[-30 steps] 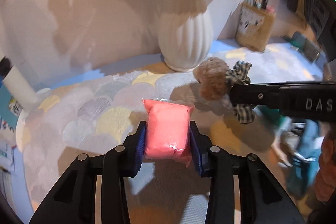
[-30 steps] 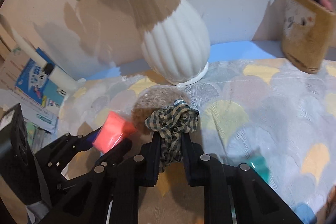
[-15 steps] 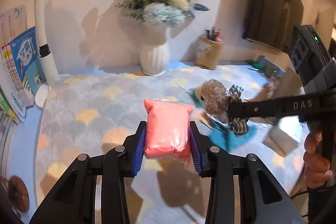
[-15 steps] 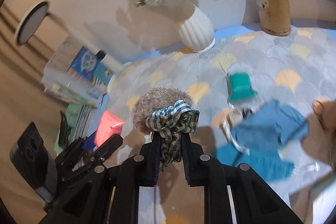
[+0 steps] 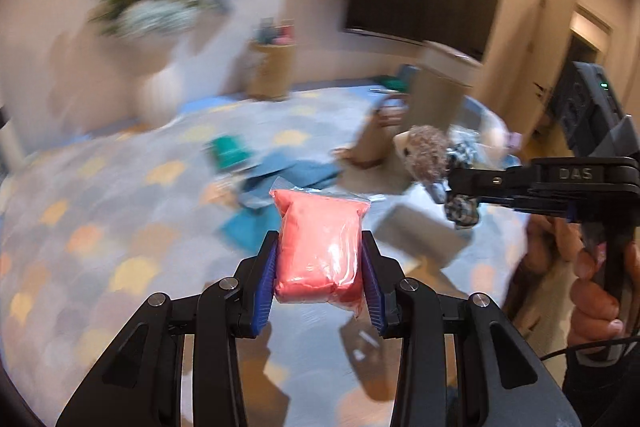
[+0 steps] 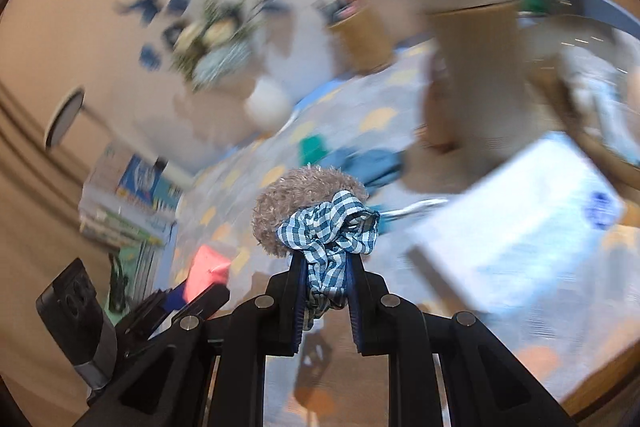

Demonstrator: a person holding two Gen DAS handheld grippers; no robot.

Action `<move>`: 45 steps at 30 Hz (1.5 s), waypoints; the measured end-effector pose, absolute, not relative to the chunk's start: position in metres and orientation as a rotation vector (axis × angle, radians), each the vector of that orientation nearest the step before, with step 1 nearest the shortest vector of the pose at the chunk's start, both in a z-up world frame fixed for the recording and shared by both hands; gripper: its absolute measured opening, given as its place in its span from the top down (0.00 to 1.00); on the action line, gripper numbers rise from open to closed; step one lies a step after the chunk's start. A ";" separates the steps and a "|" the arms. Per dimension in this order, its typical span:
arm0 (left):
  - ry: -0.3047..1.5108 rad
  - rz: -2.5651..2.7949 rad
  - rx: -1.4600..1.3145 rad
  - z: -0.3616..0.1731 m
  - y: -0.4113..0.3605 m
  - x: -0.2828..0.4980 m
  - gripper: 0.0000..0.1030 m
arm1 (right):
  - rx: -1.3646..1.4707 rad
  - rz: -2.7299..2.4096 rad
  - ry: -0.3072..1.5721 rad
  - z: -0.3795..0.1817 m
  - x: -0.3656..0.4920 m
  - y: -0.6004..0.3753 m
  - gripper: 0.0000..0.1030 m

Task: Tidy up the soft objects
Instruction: 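Carry the pink pack and scrunchie to the glass plate and release them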

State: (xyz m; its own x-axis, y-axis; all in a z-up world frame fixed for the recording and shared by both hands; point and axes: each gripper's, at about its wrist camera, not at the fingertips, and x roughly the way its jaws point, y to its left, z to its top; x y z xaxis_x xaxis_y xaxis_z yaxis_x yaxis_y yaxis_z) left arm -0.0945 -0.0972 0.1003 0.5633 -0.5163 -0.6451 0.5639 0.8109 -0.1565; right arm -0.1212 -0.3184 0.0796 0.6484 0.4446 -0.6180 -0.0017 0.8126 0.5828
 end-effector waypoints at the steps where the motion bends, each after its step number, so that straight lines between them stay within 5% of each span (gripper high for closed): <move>1: 0.733 -0.660 0.081 0.103 -0.109 -0.096 0.66 | 0.602 0.252 0.829 0.079 -0.126 -0.331 0.83; 18: 0.723 -1.020 0.192 0.135 -0.322 -0.104 0.65 | 0.662 -0.157 0.631 0.114 -0.180 -0.531 0.83; 31: 0.708 -0.869 0.140 0.133 -0.423 -0.044 0.64 | 0.538 -0.376 0.628 0.135 -0.116 -0.616 0.83; 34: 0.709 -0.829 0.146 0.128 -0.433 -0.033 0.50 | 0.537 -0.347 0.667 0.129 -0.096 -0.623 0.76; 35: 0.726 -0.818 0.145 0.127 -0.435 -0.029 0.34 | 0.544 -0.340 0.693 0.125 -0.090 -0.625 0.72; 37: 0.759 -0.816 0.123 0.123 -0.436 -0.026 0.21 | 0.560 -0.324 0.715 0.119 -0.089 -0.626 0.50; 45: 0.751 -0.911 0.141 0.131 -0.419 -0.064 0.21 | 0.605 -0.283 0.687 0.117 -0.125 -0.619 0.47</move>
